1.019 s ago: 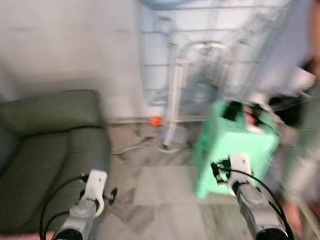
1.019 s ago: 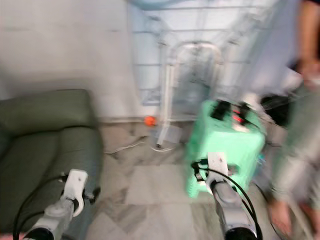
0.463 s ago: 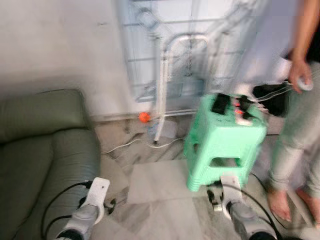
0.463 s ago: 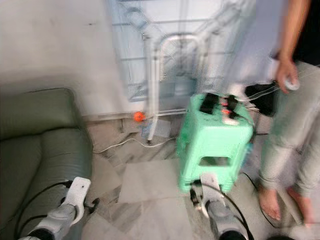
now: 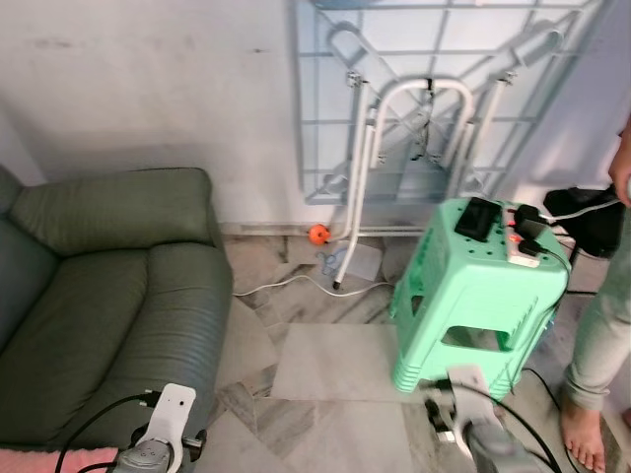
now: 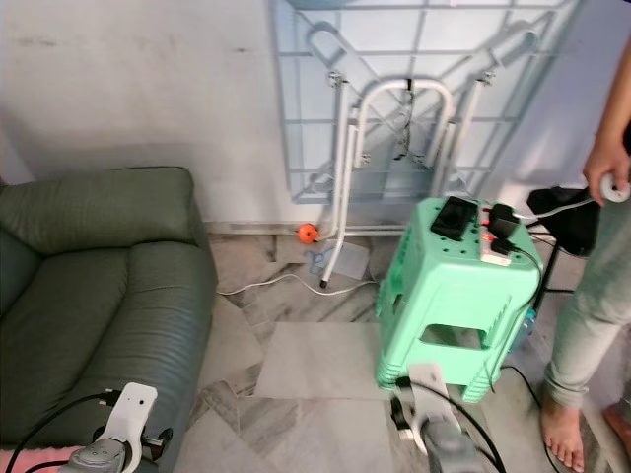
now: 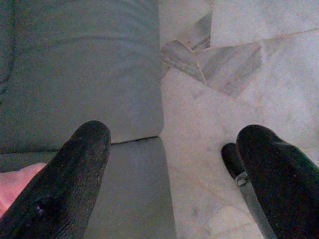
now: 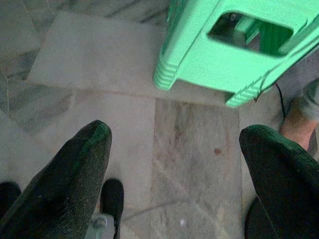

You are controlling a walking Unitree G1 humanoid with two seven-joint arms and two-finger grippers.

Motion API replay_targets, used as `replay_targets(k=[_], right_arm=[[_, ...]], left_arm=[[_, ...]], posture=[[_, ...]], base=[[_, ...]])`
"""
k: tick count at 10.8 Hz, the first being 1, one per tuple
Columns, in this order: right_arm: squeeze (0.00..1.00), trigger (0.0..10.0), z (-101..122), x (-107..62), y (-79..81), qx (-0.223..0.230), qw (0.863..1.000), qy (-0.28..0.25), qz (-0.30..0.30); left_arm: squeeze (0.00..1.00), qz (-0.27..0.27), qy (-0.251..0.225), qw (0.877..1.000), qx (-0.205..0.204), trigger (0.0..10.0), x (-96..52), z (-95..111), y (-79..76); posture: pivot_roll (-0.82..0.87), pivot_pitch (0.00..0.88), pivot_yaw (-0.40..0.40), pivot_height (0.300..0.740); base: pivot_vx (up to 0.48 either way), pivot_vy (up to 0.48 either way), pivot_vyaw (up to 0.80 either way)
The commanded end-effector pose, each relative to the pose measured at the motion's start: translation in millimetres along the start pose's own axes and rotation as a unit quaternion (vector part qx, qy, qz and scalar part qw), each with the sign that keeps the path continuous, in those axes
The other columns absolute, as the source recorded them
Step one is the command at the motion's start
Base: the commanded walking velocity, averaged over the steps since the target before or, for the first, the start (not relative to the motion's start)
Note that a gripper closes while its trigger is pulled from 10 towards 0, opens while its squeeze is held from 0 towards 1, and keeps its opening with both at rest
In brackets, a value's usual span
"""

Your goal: Move the pillow to the sofa

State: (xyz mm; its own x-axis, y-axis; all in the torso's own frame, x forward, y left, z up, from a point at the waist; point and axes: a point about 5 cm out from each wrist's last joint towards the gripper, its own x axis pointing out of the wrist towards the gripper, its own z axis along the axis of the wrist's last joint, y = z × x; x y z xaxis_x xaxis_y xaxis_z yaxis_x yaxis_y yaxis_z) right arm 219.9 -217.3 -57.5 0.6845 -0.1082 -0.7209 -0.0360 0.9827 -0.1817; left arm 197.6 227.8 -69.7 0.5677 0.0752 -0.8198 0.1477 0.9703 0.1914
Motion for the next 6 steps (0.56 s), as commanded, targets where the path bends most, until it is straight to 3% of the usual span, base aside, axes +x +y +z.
replay_targets(k=[1, 4, 6], right_arm=[[0.0, 10.0, -2.2, -0.4, -1.3, 0.007, 1.0, 0.004, -0.005], [0.0, 10.0, -2.5, -0.3, -0.5, 0.004, 1.0, 0.006, -0.003], [0.0, 10.0, -3.9, -0.4, 0.0, 0.005, 1.0, 0.011, -0.004]], left_arm=[[0.0, -0.001, -0.002, 1.0, 0.002, 10.0, 0.0, 2.0, 1.9], [0.0, -0.007, 0.0, 1.0, 0.001, 10.0, 0.1, 1.3, 0.8], [0.0, -0.009, 0.005, 1.0, -0.004, 10.0, -0.1, -1.2, -0.2]], posture=[[-0.26, 0.0, 0.049, 0.74], [-0.27, 0.0, 0.054, 0.74], [-0.27, 0.0, 0.054, 0.74]], base=[[0.0, 0.0, 0.0], [0.0, 0.0, 0.0], [0.0, 0.0, -0.8]])
